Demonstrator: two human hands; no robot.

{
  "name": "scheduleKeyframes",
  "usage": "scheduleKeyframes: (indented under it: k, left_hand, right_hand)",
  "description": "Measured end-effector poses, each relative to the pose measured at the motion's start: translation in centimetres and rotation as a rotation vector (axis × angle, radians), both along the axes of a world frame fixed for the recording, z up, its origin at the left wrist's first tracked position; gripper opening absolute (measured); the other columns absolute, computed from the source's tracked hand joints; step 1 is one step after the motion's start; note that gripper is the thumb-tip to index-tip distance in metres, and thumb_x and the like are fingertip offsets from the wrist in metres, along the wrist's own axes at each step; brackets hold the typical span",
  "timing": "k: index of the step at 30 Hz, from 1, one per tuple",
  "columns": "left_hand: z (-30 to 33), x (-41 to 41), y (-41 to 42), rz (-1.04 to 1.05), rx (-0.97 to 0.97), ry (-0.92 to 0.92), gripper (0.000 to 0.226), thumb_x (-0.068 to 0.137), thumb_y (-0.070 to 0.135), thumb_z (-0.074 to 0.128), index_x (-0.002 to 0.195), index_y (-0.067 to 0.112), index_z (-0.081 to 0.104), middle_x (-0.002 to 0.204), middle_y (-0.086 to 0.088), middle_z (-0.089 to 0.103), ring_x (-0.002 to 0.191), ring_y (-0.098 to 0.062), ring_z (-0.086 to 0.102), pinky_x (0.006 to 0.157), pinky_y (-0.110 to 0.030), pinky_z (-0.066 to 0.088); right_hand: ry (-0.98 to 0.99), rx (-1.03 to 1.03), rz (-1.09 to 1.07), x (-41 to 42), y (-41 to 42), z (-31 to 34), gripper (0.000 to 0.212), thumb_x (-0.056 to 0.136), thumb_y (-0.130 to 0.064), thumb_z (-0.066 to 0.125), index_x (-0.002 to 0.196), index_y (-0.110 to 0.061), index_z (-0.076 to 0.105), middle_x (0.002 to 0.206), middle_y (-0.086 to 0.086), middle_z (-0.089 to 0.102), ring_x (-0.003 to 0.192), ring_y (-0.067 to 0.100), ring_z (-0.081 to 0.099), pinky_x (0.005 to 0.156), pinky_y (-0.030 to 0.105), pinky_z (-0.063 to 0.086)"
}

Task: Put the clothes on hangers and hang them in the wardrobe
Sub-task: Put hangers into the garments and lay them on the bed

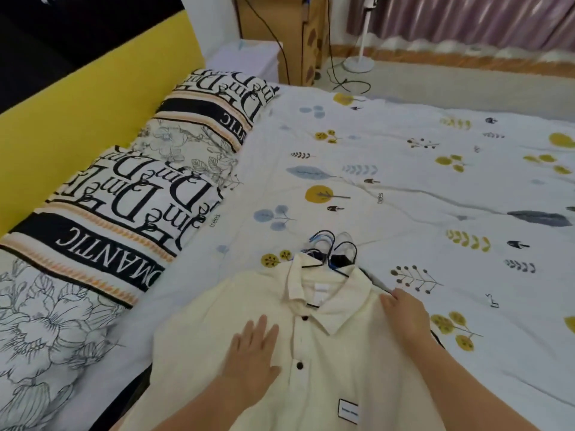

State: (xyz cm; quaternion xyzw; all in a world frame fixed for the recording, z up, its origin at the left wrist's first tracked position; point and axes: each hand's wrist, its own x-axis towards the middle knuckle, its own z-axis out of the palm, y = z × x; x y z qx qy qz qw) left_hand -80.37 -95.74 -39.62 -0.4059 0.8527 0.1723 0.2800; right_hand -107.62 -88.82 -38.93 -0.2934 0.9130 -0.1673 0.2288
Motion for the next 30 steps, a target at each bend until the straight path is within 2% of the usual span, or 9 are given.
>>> scheduleKeyframes:
  k: [1, 3, 5, 9, 11, 16, 18, 24, 30]
  left_hand:
    - [-1.2, -0.3, -0.2, 0.010, -0.016, -0.013, 0.072, 0.098, 0.046, 0.028, 0.147, 0.015, -0.015, 0.149, -0.002, -0.031, 0.142, -0.028, -0.019, 0.116, -0.046, 0.000]
    - [-2.5, -0.8, -0.3, 0.017, -0.080, 0.024, 0.076, 0.091, 0.052, 0.031, 0.148, 0.009, 0.003, 0.152, -0.007, -0.016, 0.143, -0.034, 0.002, 0.111, -0.054, 0.023]
    - [-4.6, -0.6, -0.2, 0.054, -0.088, 0.023, 0.081, 0.074, 0.058, 0.030, 0.140, 0.011, 0.027, 0.155, -0.013, 0.012, 0.135, -0.040, 0.027, 0.094, -0.053, 0.043]
    - [-8.0, 0.1, 0.0, 0.043, -0.071, 0.067, 0.090, 0.069, 0.059, 0.030, 0.147, 0.019, 0.012, 0.157, -0.010, 0.000, 0.140, -0.038, 0.015, 0.107, -0.048, 0.018]
    - [-5.8, -1.0, -0.3, 0.035, -0.071, 0.059, 0.086, 0.074, 0.059, 0.030, 0.147, 0.015, 0.015, 0.156, -0.011, 0.007, 0.138, -0.038, 0.023, 0.107, -0.053, 0.023]
    - [-3.2, -1.8, -1.7, 0.078, 0.057, -0.060, 0.071, 0.097, 0.048, 0.030, 0.148, 0.021, -0.010, 0.154, -0.002, -0.023, 0.143, -0.029, -0.016, 0.116, -0.044, 0.002]
    - [-1.8, -2.1, -2.3, 0.075, 0.100, -0.036, 0.064, 0.098, 0.042, 0.030, 0.149, 0.020, -0.002, 0.157, -0.005, -0.013, 0.145, -0.027, -0.006, 0.118, -0.039, 0.007]
    - [5.9, -1.9, -2.6, 0.164, 0.164, 0.124, 0.046, 0.099, 0.033, 0.035, 0.141, 0.014, 0.034, 0.145, -0.006, 0.038, 0.133, -0.020, 0.037, 0.105, -0.024, 0.031]
    - [13.3, 2.2, 0.1, 0.145, 0.098, 0.182, 0.043, 0.098, 0.034, 0.037, 0.138, 0.017, 0.039, 0.139, -0.005, 0.045, 0.126, -0.020, 0.044, 0.100, -0.026, 0.036]
  right_hand:
    - [0.054, 0.020, 0.014, 0.3, 0.1, -1.0, 0.016, 0.094, -0.021, 0.046, 0.087, -0.012, 0.057, 0.088, 0.006, 0.060, 0.091, 0.027, 0.055, 0.082, 0.041, 0.041]
    - [0.193, 0.123, 0.035, 1.6, 0.5, -3.1, 0.036, 0.092, -0.024, 0.049, 0.126, -0.012, 0.050, 0.128, 0.013, 0.051, 0.124, 0.030, 0.043, 0.104, 0.051, 0.028]
    - [0.286, 0.151, 0.069, 4.2, 0.9, -4.0, 0.055, 0.088, -0.027, 0.055, 0.138, -0.009, 0.040, 0.143, 0.021, 0.037, 0.136, 0.034, 0.028, 0.105, 0.064, 0.020]
    - [0.171, 0.207, 0.252, 8.9, 1.8, -5.5, 0.059, 0.089, -0.047, 0.029, 0.130, -0.007, 0.045, 0.133, 0.028, 0.049, 0.127, 0.040, 0.031, 0.082, 0.076, 0.033]
    - [0.084, 0.285, 0.288, 9.1, 1.8, -6.3, 0.066, 0.095, -0.053, 0.009, 0.135, -0.009, 0.038, 0.135, 0.027, 0.046, 0.128, 0.040, 0.030, 0.080, 0.076, 0.034]
    - [0.041, 0.410, 0.357, 7.4, 0.4, -4.2, 0.070, 0.098, -0.048, 0.024, 0.148, -0.021, -0.017, 0.156, 0.011, -0.020, 0.143, 0.033, -0.018, 0.109, 0.066, 0.007]
    - [-0.009, 0.422, 0.366, 7.1, 0.2, -2.5, 0.067, 0.098, -0.045, 0.029, 0.150, -0.024, -0.009, 0.157, 0.009, -0.015, 0.144, 0.031, -0.014, 0.110, 0.062, 0.010]
    - [0.029, 0.501, 0.404, 8.2, 1.0, 3.9, 0.040, 0.094, -0.027, 0.034, 0.134, -0.022, 0.037, 0.137, 0.000, 0.042, 0.131, 0.022, 0.033, 0.110, 0.052, 0.020]
    - [-0.133, 0.432, 0.525, 12.4, 4.4, 11.6, 0.039, 0.096, -0.030, 0.040, 0.133, -0.018, 0.042, 0.137, 0.003, 0.046, 0.126, 0.023, 0.044, 0.105, 0.036, 0.034]
